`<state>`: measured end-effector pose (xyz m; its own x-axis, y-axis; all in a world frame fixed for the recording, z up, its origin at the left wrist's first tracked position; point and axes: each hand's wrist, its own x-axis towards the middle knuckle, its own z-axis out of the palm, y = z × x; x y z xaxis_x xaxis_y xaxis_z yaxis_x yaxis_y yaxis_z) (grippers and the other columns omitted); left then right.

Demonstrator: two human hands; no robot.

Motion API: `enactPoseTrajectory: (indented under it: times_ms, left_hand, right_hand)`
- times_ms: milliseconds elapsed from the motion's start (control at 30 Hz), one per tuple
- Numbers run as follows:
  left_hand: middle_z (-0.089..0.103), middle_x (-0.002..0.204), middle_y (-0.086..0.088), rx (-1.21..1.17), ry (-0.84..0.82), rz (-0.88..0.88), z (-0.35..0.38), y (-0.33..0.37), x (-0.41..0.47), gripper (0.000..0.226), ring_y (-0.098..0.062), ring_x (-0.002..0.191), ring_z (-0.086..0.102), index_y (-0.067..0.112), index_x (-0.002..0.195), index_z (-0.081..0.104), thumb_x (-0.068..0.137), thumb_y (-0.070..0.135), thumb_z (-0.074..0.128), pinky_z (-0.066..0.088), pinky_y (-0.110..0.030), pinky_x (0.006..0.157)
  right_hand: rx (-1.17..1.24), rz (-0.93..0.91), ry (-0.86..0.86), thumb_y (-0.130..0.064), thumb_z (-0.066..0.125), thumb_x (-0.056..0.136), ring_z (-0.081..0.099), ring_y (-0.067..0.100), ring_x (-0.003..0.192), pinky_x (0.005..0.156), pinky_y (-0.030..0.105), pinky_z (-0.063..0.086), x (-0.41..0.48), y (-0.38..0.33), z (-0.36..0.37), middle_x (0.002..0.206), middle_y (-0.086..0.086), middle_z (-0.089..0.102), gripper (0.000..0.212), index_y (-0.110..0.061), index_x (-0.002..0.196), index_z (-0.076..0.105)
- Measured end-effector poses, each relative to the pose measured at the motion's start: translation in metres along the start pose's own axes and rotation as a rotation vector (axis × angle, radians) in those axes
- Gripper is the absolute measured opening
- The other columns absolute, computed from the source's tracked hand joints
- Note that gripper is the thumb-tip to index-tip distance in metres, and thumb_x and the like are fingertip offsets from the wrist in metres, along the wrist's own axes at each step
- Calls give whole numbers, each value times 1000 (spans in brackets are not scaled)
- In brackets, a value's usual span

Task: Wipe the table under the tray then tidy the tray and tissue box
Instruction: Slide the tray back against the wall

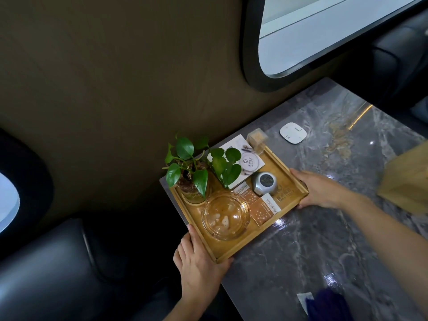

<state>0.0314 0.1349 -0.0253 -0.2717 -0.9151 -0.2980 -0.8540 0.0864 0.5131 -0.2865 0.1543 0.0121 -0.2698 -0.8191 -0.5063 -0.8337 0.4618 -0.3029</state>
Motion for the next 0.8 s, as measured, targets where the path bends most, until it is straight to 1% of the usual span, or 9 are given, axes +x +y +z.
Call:
enactPoseTrajectory:
  times_ms: [133, 233, 367, 533, 633, 700, 800]
  left_hand:
    - [27, 140, -6, -22, -3, -8, -10, -4, 15, 124, -22, 132, 22, 11, 146, -2, 60, 57, 74, 11, -38, 114]
    - [26, 140, -5, -8, 2, -14, -20, -5, 27, 121, -20, 132, 21, 13, 146, -2, 62, 58, 71, 9, -37, 114]
    - [32, 138, -5, -16, 30, -20, -26, -5, 40, 114, -20, 131, 26, 15, 146, 6, 62, 54, 74, 11, -39, 113]
    - [30, 139, -4, -4, 24, -17, -26, -7, 40, 113, -19, 131, 26, 16, 145, 6, 63, 54, 73, 10, -38, 114]
    - [30, 140, -6, 16, 12, -31, -26, -4, 40, 113, -22, 132, 26, 14, 145, 5, 64, 52, 73, 14, -40, 114]
    - [28, 142, -9, 72, -13, -29, -28, 0, 40, 114, -25, 133, 26, 10, 145, 1, 67, 53, 71, 19, -40, 114]
    - [25, 146, -12, 300, -121, 50, -39, 3, 43, 113, -26, 135, 27, 2, 144, -6, 73, 57, 63, 25, -37, 113]
  right_hand:
    - [20, 16, 36, -25, 82, 64, 48, 24, 119, 98, 36, 41, 7, -11, -2, 136, 6, 46, 100, -20, 144, 23]
    - [32, 13, 60, -25, 83, 64, 47, 25, 122, 100, 39, 41, 15, -18, -2, 140, 6, 44, 100, -19, 144, 23]
    - [14, 30, 89, -24, 81, 67, 44, 27, 126, 102, 40, 40, 25, -28, -5, 142, 7, 42, 97, -19, 145, 22]
    - [-17, 34, 77, -27, 81, 66, 44, 27, 126, 103, 43, 40, 28, -30, -9, 143, 6, 41, 97, -20, 144, 23]
    - [-27, 45, 75, -28, 81, 65, 45, 27, 126, 102, 43, 41, 28, -30, -9, 143, 5, 41, 98, -20, 144, 23]
    - [-34, 52, 71, -28, 81, 65, 44, 27, 127, 101, 42, 41, 28, -31, -9, 144, 5, 40, 98, -20, 144, 22]
    - [-51, 72, 37, -26, 79, 67, 44, 27, 126, 100, 44, 42, 30, -31, -10, 143, 6, 39, 97, -21, 144, 21]
